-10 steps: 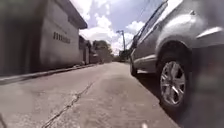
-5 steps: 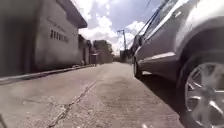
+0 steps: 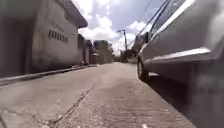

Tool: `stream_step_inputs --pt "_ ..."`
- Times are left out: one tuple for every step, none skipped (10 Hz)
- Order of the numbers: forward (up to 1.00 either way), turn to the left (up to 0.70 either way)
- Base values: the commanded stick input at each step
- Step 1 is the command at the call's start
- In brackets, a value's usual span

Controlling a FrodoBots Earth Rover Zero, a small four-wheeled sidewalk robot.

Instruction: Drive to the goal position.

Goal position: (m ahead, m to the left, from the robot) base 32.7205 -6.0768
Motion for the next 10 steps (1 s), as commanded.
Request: stream_step_inputs --pt "1.0 -0.01" --pt "1.0 -0.02" --pt "1.0 -0.13" --pt "1.0 -0.32" --pt "1.0 -0.09" --pt "1.0 0.0" --pt "1.0 0.0" --pt "1.0 0.0" --pt "1.0 -0.06" --pt "1.0 -0.23"
